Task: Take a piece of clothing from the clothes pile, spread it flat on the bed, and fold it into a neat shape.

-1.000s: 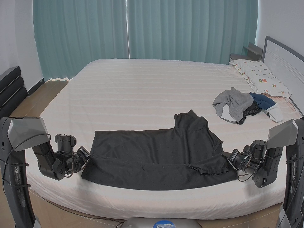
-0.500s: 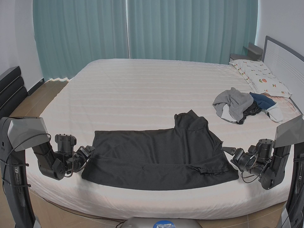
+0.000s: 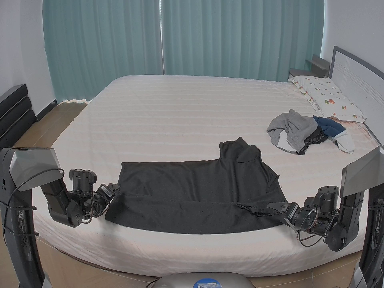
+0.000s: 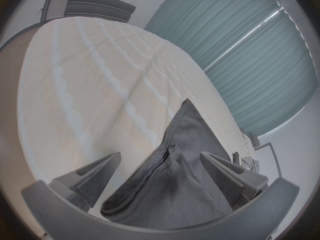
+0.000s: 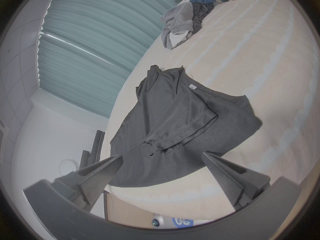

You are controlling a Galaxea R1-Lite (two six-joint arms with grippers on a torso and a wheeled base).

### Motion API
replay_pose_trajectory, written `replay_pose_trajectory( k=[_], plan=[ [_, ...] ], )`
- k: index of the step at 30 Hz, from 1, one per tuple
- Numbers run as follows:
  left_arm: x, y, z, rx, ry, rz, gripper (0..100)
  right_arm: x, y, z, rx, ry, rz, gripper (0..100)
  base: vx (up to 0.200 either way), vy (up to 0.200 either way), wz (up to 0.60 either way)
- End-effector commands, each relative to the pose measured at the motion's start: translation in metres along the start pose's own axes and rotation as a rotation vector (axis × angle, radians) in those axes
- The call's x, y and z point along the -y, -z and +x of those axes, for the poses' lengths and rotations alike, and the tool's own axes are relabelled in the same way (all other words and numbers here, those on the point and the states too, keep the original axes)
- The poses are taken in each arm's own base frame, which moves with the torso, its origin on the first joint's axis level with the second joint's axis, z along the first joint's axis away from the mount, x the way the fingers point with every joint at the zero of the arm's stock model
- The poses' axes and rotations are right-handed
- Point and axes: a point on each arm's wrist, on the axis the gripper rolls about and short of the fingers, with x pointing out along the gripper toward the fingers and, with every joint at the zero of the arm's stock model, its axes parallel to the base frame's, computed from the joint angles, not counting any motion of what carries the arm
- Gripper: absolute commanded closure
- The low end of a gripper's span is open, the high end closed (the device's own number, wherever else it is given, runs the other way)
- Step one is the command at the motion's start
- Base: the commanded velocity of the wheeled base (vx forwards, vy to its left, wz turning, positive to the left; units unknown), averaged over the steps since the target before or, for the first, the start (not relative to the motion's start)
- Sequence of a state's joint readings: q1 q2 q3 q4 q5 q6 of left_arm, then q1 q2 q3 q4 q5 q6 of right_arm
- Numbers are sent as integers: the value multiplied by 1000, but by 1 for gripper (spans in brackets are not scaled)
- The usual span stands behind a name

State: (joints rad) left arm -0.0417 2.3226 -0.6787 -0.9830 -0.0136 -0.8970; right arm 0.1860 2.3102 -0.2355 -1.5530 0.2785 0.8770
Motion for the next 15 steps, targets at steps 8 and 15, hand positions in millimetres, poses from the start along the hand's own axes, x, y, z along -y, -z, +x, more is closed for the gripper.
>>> replay_pose_trajectory(
  k=[8, 15],
  plan=[
    [0, 0, 1, 1, 1, -1, 0, 4, 7, 27, 26, 21, 7, 0, 0, 0, 0],
    [0, 0, 1, 1, 1, -1, 0, 2, 4, 33, 45, 10, 9, 0, 0, 0, 0]
  ],
)
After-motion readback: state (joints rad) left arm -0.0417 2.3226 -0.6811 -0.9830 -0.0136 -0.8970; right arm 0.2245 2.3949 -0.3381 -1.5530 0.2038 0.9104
